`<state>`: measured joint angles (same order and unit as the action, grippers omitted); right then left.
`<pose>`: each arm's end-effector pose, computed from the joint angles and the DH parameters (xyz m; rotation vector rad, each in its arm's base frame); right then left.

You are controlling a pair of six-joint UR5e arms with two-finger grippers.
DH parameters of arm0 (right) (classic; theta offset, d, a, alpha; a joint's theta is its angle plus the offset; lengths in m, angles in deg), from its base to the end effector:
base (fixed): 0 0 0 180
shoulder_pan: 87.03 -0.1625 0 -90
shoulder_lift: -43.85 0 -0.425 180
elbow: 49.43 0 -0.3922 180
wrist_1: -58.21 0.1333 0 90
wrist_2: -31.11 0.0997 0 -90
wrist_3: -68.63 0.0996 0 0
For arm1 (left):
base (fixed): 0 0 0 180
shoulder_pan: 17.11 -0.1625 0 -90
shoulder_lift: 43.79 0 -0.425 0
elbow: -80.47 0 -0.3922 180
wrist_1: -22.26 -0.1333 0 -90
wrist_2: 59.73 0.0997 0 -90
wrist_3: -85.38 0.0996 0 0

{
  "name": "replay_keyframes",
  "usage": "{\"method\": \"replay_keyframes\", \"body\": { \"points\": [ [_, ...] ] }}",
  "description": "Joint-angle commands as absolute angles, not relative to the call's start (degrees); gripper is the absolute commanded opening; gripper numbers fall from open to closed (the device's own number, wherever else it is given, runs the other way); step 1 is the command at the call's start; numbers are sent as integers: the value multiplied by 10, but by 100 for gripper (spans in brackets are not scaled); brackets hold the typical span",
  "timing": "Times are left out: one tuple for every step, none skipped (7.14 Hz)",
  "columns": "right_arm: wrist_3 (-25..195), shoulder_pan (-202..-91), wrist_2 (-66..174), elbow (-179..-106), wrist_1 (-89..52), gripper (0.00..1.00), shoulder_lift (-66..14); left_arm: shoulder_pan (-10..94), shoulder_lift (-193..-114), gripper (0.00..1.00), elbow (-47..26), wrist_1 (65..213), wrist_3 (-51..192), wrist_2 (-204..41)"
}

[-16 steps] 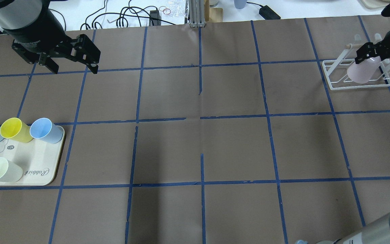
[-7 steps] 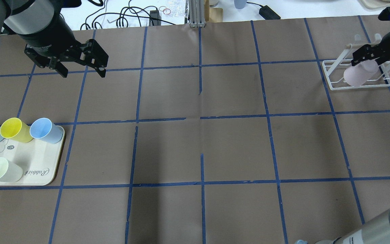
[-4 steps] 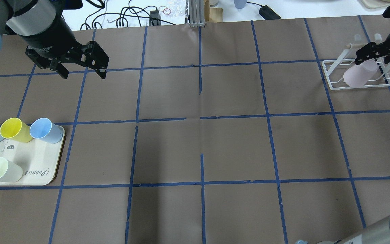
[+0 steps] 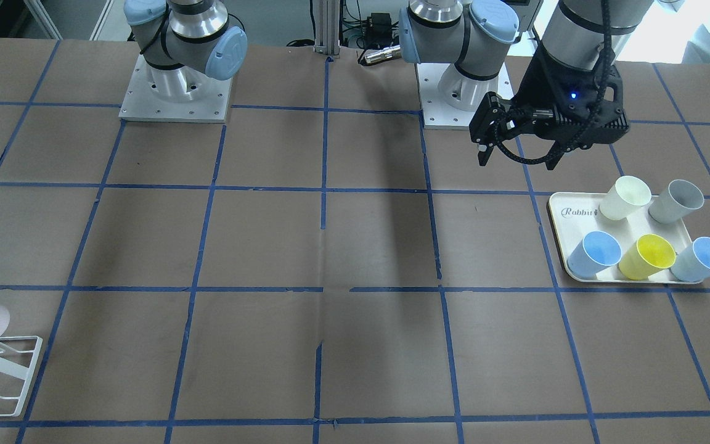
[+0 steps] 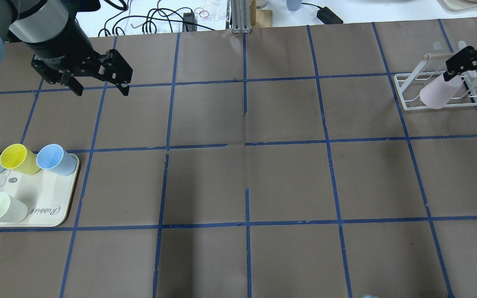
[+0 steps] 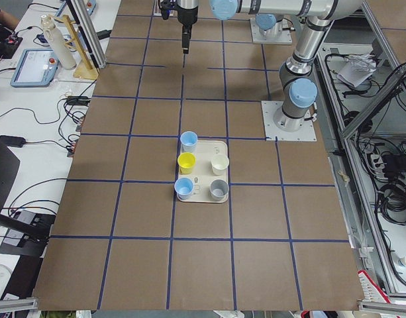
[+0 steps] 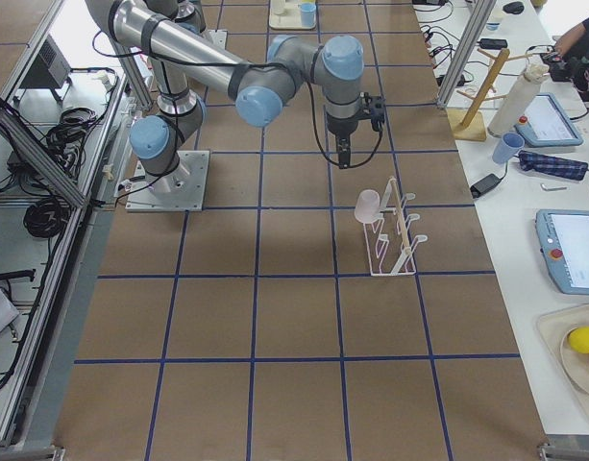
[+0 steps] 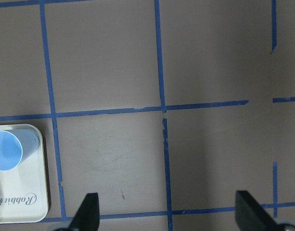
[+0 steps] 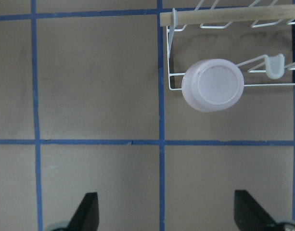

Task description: Transfer IKEA cup to right arm and place on rack

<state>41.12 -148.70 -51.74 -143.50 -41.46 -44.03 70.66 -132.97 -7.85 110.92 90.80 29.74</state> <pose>-0.1143 -0.5191 0.4523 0.0161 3.0550 -0.1714 -0.1150 -0.4967 0.5119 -0.0877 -3.1338 0.1058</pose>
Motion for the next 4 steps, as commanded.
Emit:
{"method": "replay_keyframes", "body": {
  "points": [
    [489,-1563,-543,-1436,-330,100,-504,708,-1323,100,-88,1113,914,297],
    [536,-1626,-575,-1436,-329,100,-506,701,-1324,100,-91,1113,922,299],
    [609,-1668,-576,-1436,-329,100,-505,702,-1336,100,-78,1112,925,303],
    [635,-1701,-575,-1438,-328,100,-512,702,-1340,100,-75,1111,924,301]
  ]
}}
